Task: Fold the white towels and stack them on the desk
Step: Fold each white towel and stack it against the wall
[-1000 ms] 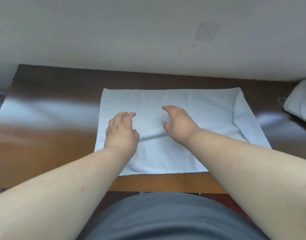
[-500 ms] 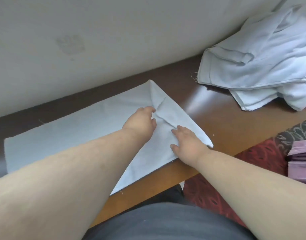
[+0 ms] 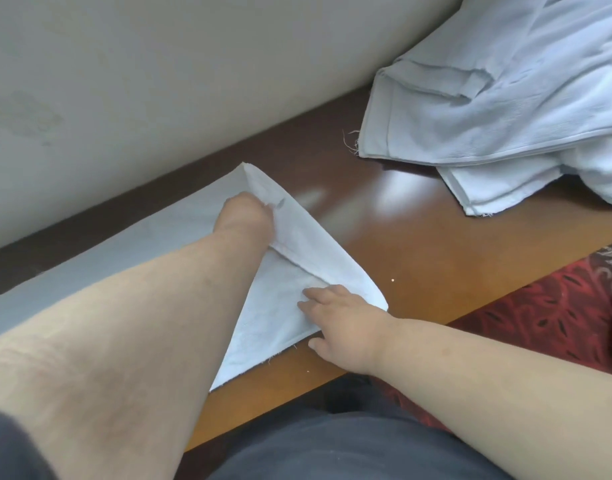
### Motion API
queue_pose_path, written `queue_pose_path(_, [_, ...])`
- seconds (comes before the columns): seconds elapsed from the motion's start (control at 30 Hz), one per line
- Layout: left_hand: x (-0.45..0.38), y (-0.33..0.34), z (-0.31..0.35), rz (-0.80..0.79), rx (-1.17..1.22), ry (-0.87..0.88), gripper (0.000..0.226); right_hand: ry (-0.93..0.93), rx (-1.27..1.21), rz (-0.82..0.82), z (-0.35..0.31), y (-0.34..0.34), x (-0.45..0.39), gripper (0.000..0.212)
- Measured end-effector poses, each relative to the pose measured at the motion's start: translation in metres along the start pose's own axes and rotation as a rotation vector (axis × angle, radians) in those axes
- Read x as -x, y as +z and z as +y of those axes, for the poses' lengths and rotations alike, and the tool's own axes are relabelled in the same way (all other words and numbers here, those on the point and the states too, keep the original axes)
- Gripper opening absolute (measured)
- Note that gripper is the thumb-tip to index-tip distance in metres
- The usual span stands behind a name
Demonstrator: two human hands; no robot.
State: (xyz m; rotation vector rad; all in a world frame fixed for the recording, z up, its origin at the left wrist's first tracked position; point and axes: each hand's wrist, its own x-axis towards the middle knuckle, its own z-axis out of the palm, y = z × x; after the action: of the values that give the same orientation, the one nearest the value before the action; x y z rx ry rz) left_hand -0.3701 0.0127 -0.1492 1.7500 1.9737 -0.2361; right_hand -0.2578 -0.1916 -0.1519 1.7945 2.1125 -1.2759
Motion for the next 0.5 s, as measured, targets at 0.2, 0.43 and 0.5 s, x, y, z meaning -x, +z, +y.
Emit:
queue_pose_path(0.2, [-0.003,0.006,0.064,0.075,0.533,0.169,0.019,0.118,-0.221,0.047,0.009,-0.007,0.013,0.065])
queue_pose_path(0.43, [-0.006,0.026,0.089,-0.207,0.436,0.363,0.036,0.271,-0.132,0.193,0.043,-0.018,0.033,0.057])
queue_pose_path(0.5, [0.002,0.026,0.079,-0.186,0.439,0.420,0.037,0.302,-0.130,0.228,0.043,-0.016,0.033,0.054])
